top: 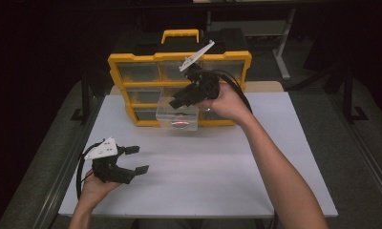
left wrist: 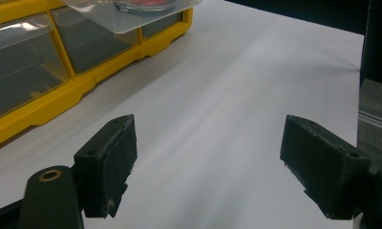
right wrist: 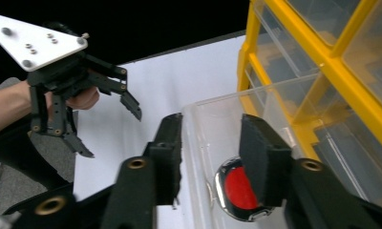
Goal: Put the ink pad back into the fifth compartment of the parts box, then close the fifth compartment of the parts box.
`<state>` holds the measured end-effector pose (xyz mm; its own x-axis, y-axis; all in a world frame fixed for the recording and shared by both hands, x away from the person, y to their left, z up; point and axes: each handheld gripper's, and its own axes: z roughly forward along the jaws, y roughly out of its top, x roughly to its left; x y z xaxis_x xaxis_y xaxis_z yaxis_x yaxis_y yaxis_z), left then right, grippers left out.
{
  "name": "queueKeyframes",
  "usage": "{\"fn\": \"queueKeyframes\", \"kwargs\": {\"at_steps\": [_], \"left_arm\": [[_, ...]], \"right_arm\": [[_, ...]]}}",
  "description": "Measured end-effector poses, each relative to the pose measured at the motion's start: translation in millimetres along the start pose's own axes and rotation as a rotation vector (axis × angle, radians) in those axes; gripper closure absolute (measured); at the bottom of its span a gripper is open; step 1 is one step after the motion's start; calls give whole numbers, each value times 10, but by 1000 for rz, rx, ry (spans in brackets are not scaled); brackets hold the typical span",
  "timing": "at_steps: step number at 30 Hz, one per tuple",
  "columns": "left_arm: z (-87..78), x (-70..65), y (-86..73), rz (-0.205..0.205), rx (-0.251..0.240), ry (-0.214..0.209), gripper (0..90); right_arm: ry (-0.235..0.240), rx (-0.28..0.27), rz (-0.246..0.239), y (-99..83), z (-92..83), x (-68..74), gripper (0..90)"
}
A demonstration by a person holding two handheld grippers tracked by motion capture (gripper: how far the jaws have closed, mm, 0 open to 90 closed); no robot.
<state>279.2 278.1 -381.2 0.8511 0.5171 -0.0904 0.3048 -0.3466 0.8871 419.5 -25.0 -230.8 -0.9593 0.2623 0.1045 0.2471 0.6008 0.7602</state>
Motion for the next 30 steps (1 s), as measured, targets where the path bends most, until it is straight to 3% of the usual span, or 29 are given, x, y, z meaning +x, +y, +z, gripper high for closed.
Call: {"fn": "queueKeyframes", "kwargs": {"at_steps": [8,13,23,30], "left_arm": [[-9,7,2,8,0,1,202],[-16,13,8,9,6,3,202],[-3,0,12,14,11,0,203],[17,-16,17,11,14,-6,203]], "right_arm": [[35,15,34,-57,18,74,775],[46,2,12,-90,11,128,884],[44,2,27,-192,-36,285,888],[56,5,3,-309,20,381,888]]}}
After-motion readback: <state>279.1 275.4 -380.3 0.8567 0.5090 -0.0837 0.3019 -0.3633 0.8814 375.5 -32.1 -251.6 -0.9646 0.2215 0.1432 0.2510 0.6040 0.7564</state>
